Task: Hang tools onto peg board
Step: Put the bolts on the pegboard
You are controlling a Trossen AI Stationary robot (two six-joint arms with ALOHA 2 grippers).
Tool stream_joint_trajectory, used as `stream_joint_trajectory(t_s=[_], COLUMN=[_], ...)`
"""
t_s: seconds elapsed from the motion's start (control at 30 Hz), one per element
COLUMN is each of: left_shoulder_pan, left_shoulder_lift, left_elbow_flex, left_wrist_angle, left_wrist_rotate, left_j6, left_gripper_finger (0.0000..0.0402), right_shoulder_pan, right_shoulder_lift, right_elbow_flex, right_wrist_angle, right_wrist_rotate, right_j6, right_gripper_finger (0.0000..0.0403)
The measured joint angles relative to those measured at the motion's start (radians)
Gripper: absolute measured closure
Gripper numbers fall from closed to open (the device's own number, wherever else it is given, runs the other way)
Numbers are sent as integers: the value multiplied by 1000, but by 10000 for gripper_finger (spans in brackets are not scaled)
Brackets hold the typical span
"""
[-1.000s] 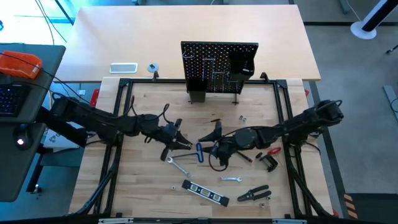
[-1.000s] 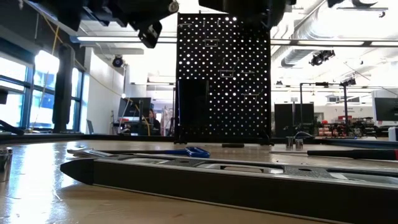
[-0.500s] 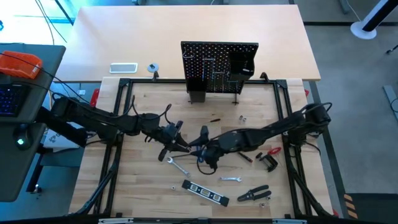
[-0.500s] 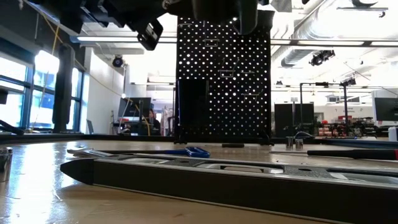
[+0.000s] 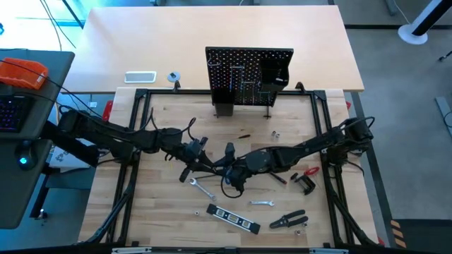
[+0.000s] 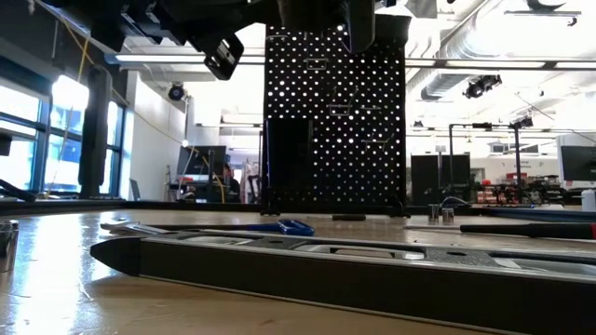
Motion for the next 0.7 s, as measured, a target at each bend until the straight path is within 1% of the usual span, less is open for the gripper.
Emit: stream_joint_trajectory(t_s=[0.1, 0.2, 0.4, 0.7], left_shoulder_pan=[7, 13, 19, 20], left_shoulder_lift=[0, 0, 0, 0], left_elbow_flex=[0, 0, 0, 0], left_wrist_angle=[1, 3, 5, 11], left_wrist_rotate=[13, 35, 40, 35], left_j6=[-5, -17, -31, -41], left_gripper_finger=[357, 357, 355, 316], right_shoulder_pan=[0, 0, -2, -2], right_shoulder_lift=[0, -1, -1, -2], right_elbow_flex=[0, 0, 0, 0], right_wrist_angle=[-1, -4, -4, -2], right_wrist_rotate=[0, -2, -2, 37], right_j6=[-12, -14, 0, 27], right_gripper_finger=[311, 332, 331, 332])
